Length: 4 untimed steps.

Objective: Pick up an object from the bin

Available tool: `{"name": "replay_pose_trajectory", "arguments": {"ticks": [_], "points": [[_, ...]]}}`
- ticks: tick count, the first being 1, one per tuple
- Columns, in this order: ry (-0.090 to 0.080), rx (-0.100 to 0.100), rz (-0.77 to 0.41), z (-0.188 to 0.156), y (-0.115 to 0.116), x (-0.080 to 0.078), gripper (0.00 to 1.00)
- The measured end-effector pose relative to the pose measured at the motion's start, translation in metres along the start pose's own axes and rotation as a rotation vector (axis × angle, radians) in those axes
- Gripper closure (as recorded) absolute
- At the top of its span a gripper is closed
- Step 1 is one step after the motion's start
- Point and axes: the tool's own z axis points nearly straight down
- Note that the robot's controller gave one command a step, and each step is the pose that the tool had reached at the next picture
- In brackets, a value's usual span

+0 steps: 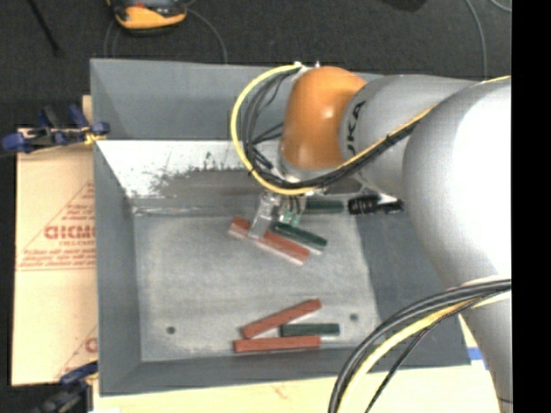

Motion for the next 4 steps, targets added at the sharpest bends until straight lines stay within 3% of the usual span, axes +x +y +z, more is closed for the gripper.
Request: {"name": "replay_pose_trajectory", "arguments": {"ticks": [1, 2, 3, 4], "points": [[0.003, 0.001, -0.006, -0.062, -0.005, 0.006, 1.00], [-0.004, 0.003, 0.010, -0.035, -0.021, 0.011, 0.00], [-0.002, 0.003, 0.014, -0.026, -0.024, 0.012, 0.00], [-0.002, 0.002, -0.123, 0.033, -0.019, 0.001, 1.00]]}}
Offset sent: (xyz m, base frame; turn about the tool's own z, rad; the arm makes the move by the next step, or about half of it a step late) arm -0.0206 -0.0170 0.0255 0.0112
